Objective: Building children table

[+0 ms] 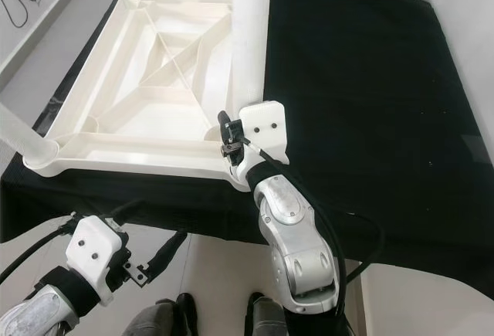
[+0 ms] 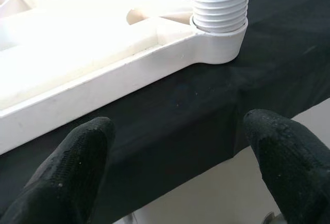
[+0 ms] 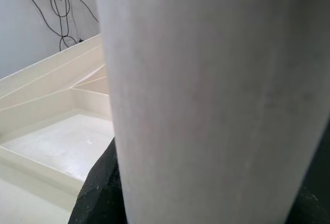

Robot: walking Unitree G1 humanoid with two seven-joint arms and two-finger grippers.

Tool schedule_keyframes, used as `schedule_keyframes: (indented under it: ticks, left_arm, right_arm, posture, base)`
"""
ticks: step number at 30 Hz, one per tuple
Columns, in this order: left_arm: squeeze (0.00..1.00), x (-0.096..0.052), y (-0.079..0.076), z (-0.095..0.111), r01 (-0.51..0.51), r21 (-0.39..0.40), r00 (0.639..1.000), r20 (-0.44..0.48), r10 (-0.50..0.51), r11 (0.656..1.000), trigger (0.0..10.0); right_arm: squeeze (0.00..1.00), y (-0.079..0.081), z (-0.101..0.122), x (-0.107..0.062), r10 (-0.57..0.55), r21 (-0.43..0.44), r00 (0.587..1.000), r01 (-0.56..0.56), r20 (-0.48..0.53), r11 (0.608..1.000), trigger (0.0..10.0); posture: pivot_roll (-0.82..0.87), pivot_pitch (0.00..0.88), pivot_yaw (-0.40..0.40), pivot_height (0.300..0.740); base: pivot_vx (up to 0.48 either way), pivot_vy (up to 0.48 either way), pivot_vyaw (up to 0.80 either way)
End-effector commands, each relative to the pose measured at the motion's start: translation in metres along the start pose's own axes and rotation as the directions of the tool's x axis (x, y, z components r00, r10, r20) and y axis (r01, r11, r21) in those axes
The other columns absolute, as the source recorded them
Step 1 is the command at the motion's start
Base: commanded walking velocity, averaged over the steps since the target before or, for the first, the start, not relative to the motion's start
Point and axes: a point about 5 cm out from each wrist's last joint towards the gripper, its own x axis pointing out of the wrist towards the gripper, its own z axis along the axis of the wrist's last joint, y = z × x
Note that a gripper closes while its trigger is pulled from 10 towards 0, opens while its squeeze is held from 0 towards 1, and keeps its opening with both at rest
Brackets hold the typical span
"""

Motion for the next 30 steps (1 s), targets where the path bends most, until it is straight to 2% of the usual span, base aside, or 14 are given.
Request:
schedule_keyframes:
  ticks: [1,5,7,8,9,10,13,14,17,19,20,23,27,30]
  left_arm:
    - [0.00,-0.001,-0.001,-0.006,-0.001,-0.006,1.000,-0.023,0.001,1.000,10.0]
    - [0.00,-0.002,-0.001,-0.006,-0.002,0.000,1.000,-0.022,0.002,1.000,10.0]
    - [0.00,-0.002,0.000,-0.006,-0.003,0.003,1.000,-0.023,0.003,1.000,10.0]
    - [0.00,-0.002,0.000,-0.006,-0.003,0.003,1.000,-0.023,0.003,1.000,10.0]
    - [0.00,-0.001,0.000,-0.006,-0.005,0.006,1.000,-0.024,0.005,1.000,10.0]
    - [0.00,-0.001,0.001,-0.006,-0.005,0.007,1.000,-0.024,0.005,1.000,10.0]
    - [0.00,-0.001,0.001,-0.006,-0.005,0.009,1.000,-0.024,0.006,1.000,10.0]
    - [0.00,0.000,0.002,-0.006,-0.006,0.012,1.000,-0.024,0.006,1.000,10.0]
    - [0.00,0.000,0.002,-0.006,-0.006,0.013,1.000,-0.024,0.007,1.000,10.0]
    - [0.00,0.000,0.002,-0.006,-0.007,0.017,1.000,-0.023,0.008,1.000,10.0]
    - [0.00,0.000,0.002,-0.006,-0.007,0.017,1.000,-0.023,0.008,1.000,10.0]
    - [0.00,0.001,0.002,-0.005,-0.009,0.021,1.000,-0.021,0.010,1.000,10.0]
    - [0.00,0.000,0.002,-0.005,-0.012,0.024,1.000,-0.021,0.012,1.000,10.0]
    - [0.00,0.000,0.001,-0.005,-0.013,0.024,1.000,-0.020,0.013,1.000,10.0]
  right_arm:
    - [0.00,-0.009,-0.056,-0.005,-0.047,0.004,0.958,0.050,-0.283,0.999,10.0]
    - [0.00,-0.009,-0.054,-0.008,-0.011,0.070,0.973,0.028,-0.230,0.997,10.0]
    - [0.00,-0.003,-0.045,-0.008,0.099,0.138,0.985,-0.079,-0.141,0.987,10.0]
    - [0.00,-0.003,-0.045,-0.008,0.099,0.138,0.985,-0.079,-0.141,0.987,10.0]
    - [0.00,0.000,-0.036,-0.009,0.178,0.153,0.983,-0.169,-0.051,0.974,10.0]
    - [0.00,0.001,-0.033,-0.009,0.224,0.159,0.974,-0.218,-0.021,0.963,10.0]
    - [0.00,0.002,-0.030,-0.009,0.267,0.173,0.964,-0.263,0.001,0.949,10.0]
    - [0.00,0.000,-0.026,-0.008,0.364,0.168,0.931,-0.364,0.036,0.916,10.0]
    - [0.00,-0.002,-0.025,-0.007,0.390,0.158,0.920,-0.392,0.043,0.906,10.0]
    - [0.00,-0.004,-0.025,-0.005,0.466,0.080,0.885,-0.466,0.026,0.881,10.0]
    - [0.00,-0.004,-0.025,-0.005,0.466,0.080,0.885,-0.466,0.026,0.881,10.0]
    - [0.00,-0.012,-0.030,-0.001,0.513,0.000,0.858,-0.513,-0.007,0.858,10.0]
    - [0.00,-0.019,-0.033,0.000,0.543,-0.055,0.840,-0.542,0.002,0.838,10.0]
    - [0.00,-0.022,-0.035,0.000,0.554,-0.064,0.832,-0.553,0.009,0.831,10.0]
  posture:
    - [0.02,0.296,0.019,0.740]
    - [0.02,0.297,0.021,0.740]
    - [0.02,0.297,0.023,0.740]
    - [0.02,0.297,0.023,0.740]
    - [0.02,0.296,0.024,0.740]
    - [0.02,0.294,0.025,0.740]
    - [0.02,0.294,0.027,0.740]
    - [0.03,0.292,0.026,0.740]
    - [0.03,0.292,0.026,0.740]
    - [0.03,0.291,0.023,0.740]
    - [0.03,0.291,0.023,0.740]
    - [0.03,0.292,0.020,0.740]
    - [0.04,0.294,0.018,0.740]
    - [0.04,0.294,0.017,0.740]
  base:
    - [0.000,0.000,0.00]
    - [0.000,0.000,0.00]
    - [0.000,0.000,0.00]
    - [0.000,0.000,0.00]
    - [0.000,0.000,0.00]
    - [0.000,0.000,0.00]
    - [0.000,0.000,0.00]
    - [0.000,0.000,0.00]
    - [0.000,0.000,0.00]
    - [0.000,0.000,0.00]
    - [0.000,0.000,0.00]
    - [0.000,0.000,0.00]
    - [0.000,0.000,0.00]
    - [0.000,0.000,0.00]
